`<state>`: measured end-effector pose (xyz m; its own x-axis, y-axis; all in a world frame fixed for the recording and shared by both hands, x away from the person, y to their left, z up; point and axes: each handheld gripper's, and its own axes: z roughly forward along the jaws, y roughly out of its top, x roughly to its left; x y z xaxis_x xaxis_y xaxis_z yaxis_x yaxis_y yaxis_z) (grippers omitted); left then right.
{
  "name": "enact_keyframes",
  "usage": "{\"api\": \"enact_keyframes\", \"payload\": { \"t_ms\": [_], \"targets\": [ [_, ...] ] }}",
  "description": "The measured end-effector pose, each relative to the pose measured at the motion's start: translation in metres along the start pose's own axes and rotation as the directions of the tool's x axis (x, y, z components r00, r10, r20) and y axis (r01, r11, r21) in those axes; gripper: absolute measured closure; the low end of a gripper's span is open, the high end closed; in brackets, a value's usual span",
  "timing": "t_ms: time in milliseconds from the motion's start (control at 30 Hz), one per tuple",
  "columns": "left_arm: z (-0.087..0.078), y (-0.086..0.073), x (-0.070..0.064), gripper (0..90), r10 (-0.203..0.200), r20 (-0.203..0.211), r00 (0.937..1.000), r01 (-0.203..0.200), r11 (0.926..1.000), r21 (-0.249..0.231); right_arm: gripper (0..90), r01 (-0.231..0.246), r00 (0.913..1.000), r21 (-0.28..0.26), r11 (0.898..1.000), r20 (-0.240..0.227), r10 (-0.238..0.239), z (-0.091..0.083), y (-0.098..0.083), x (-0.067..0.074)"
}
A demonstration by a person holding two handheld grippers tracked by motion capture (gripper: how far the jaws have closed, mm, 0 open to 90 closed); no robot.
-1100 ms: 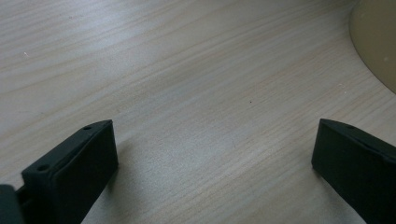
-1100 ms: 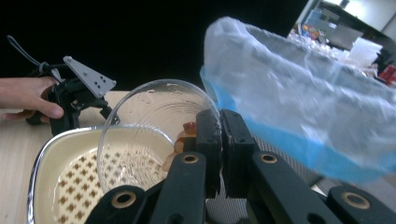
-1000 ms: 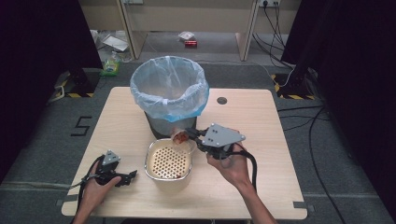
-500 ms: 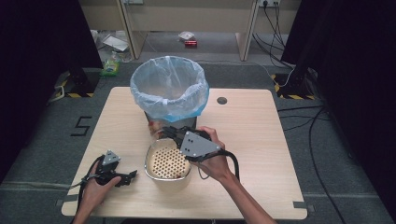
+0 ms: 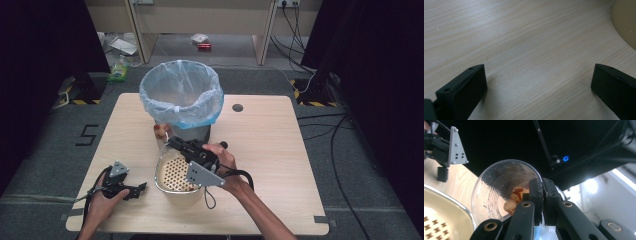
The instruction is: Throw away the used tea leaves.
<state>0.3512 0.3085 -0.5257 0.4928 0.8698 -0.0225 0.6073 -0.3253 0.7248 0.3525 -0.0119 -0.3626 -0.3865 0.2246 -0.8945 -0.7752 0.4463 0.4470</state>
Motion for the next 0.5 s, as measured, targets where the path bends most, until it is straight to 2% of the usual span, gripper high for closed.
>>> {"api": "enact_keyframes", "payload": {
  "t_ms": [67,100,200,233,267,333,367,467,500],
  "targets": [
    [0.0,0.0,0.0,0.0,-0.001,0.0,1.0,0.001,1.0,-0.001,87.7,0.014,0.9998,-0.009,1.0,0.011,-0.013,0.0,0.001,0.0],
    [0.0,0.0,0.0,0.0,0.0,0.001,1.0,0.0,1.0,0.0,87.7,0.047,0.9979,-0.026,0.999,0.046,-0.046,-0.002,0.004,-0.001],
    [0.0,0.0,0.0,0.0,0.0,0.001,1.0,0.0,1.0,-0.001,87.7,0.072,0.9921,-0.06,0.996,0.108,-0.065,-0.001,0.007,-0.004],
    [0.0,0.0,0.0,0.0,0.0,0.0,1.0,0.0,1.0,0.0,87.7,0.072,0.9921,-0.06,0.996,0.108,-0.065,-0.001,0.007,-0.004],
    [0.0,0.0,0.0,0.0,0.0,0.001,1.0,0.0,1.0,-0.001,87.8,0.089,0.9885,-0.068,0.994,0.128,-0.08,0.001,0.007,-0.004],
    [0.0,0.0,0.0,0.0,0.0,0.001,1.0,0.0,1.0,-0.001,87.9,0.101,0.9858,-0.07,0.992,0.141,-0.091,0.006,0.006,-0.004],
    [0.0,0.0,0.0,0.0,0.0,0.0,1.0,0.0,1.0,-0.001,87.8,0.127,0.9821,-0.072,0.989,0.149,-0.115,0.01,0.005,-0.002],
    [0.0,0.0,0.0,0.0,0.0,0.001,1.0,0.0,1.0,-0.001,87.9,0.156,0.9789,-0.059,0.986,0.142,-0.146,0.011,0.002,0.003],
    [0.0,0.0,0.0,0.0,0.0,0.001,1.0,0.0,1.0,-0.001,87.9,0.18,0.9745,-0.048,0.982,0.144,-0.172,0.011,0.0,0.006]
  ]
}}
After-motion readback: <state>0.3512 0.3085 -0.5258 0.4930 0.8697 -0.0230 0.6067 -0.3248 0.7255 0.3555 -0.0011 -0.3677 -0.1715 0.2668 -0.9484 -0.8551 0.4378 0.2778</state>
